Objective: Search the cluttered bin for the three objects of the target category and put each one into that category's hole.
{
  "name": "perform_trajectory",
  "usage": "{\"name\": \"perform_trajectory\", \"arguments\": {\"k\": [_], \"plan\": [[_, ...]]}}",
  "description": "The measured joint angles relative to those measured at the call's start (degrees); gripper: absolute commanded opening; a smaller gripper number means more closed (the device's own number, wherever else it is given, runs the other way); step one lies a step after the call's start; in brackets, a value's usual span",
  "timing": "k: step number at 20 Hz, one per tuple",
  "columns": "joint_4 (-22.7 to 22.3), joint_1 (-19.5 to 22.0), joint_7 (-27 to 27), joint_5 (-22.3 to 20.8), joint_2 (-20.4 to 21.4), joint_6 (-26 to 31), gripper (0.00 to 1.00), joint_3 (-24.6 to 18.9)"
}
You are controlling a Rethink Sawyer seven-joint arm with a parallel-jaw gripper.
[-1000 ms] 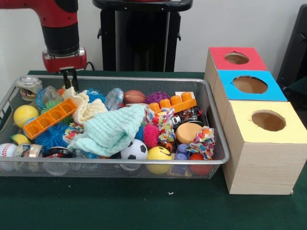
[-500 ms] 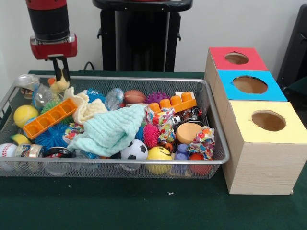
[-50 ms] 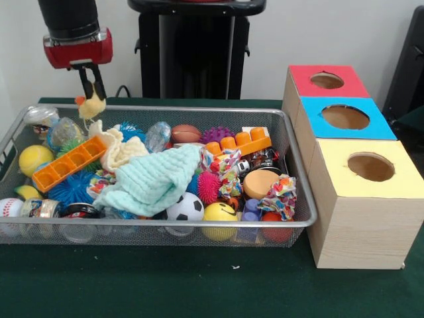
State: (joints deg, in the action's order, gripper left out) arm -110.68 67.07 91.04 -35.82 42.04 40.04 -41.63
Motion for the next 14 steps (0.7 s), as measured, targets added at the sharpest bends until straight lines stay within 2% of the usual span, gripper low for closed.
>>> {"name": "perform_trajectory", "arguments": {"k": [5,14], "plan": [[-1.43,1.64,0.0,6.6,0.2,0.78,0.0,-3.08],[-3.71,1.72,0.0,14.51,1.75,1.27,0.0,-7.05]]}}
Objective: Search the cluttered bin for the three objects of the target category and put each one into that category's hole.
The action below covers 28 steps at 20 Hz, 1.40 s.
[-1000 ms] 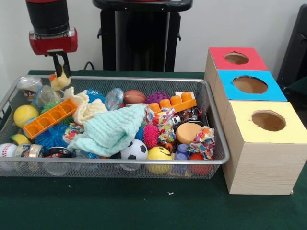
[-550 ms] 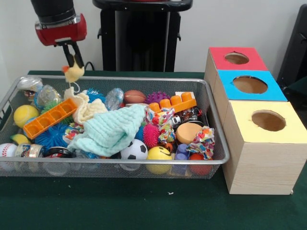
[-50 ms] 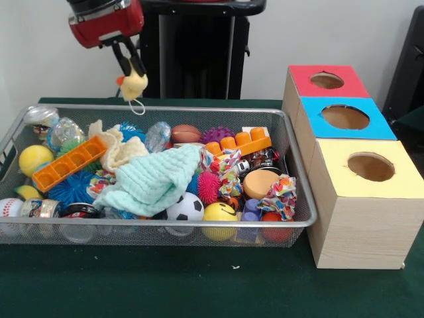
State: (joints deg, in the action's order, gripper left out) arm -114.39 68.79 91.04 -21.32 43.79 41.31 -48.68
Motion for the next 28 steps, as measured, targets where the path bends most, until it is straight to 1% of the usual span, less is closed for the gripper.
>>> {"name": "perform_trajectory", "arguments": {"k": [3,7,14,16,19,21,24,28], "plan": [[-1.28,-0.93,0.0,1.7,0.87,-0.01,0.0,-0.47],[-2.94,-2.61,0.0,2.15,2.0,0.0,0.0,-0.51],[-6.18,-7.66,0.01,2.19,3.93,-1.03,0.0,-0.44],[-7.41,-10.73,0.05,2.21,4.77,-2.76,0.0,-0.03],[-8.71,-13.75,0.06,2.68,5.64,-4.94,0.0,0.46],[-9.32,-15.03,0.09,3.2,6.15,-5.89,0.0,0.58],[-10.59,-17.33,0.11,5.2,7.59,-7.11,0.0,0.61],[-12.44,-19.33,0.11,9.4,10.32,-7.31,0.0,0.59]]}}
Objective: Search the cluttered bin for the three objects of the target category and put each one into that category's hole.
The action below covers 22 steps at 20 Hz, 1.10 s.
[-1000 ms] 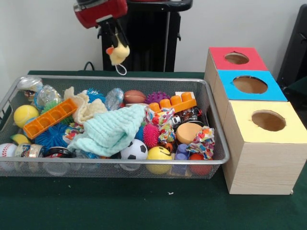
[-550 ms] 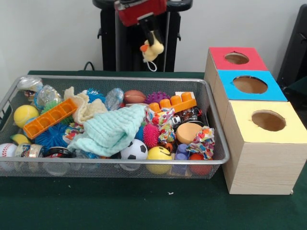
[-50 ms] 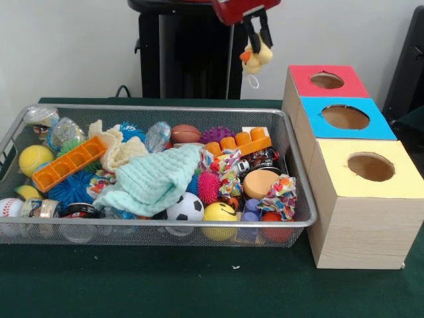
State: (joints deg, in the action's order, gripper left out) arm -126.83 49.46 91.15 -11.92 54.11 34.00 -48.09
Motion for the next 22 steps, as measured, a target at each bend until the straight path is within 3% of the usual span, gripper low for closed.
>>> {"name": "perform_trajectory", "arguments": {"k": [10,22], "plan": [[-3.29,1.2,0.0,9.27,5.41,0.0,0.0,-0.17],[-4.28,1.0,0.0,16.34,5.87,-3.97,0.0,-0.66]]}}
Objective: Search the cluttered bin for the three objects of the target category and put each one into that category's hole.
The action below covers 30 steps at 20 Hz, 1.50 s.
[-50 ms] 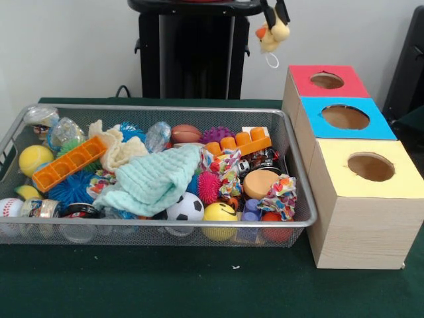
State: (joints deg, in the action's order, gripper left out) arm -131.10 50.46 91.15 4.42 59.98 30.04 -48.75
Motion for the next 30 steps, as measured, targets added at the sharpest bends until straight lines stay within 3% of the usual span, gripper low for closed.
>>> {"name": "perform_trajectory", "arguments": {"k": [16,30], "plan": [[-2.52,-7.24,0.0,0.97,-3.49,-10.85,0.0,0.35],[-2.51,-12.06,0.0,0.99,-6.91,-15.49,0.0,3.15]]}}
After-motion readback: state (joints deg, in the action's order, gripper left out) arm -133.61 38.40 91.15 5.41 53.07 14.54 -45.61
